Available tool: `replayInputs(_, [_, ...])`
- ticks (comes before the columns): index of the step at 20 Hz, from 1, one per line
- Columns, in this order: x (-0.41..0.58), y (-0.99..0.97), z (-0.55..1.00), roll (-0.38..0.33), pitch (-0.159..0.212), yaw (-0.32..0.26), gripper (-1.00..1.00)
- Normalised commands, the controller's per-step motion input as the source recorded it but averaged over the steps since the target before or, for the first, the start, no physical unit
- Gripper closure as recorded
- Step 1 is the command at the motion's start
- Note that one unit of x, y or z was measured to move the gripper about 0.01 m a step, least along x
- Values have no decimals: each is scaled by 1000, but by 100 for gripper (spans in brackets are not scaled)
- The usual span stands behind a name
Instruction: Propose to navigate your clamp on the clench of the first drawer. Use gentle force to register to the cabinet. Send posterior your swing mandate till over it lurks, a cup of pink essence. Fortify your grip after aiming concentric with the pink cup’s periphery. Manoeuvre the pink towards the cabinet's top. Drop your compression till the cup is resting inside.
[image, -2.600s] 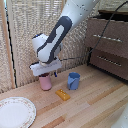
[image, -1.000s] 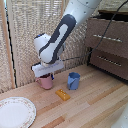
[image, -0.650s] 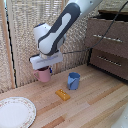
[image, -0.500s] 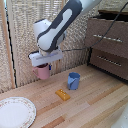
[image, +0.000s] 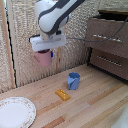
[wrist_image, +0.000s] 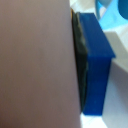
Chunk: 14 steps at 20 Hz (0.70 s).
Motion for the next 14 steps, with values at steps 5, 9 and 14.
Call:
replayInputs(5, [-2,-69,900,58,15,-263,100])
replayInputs(9, [6,-206,969,32,54,-250,100])
replayInputs(14, [47,-317,979,20,73,-257,100])
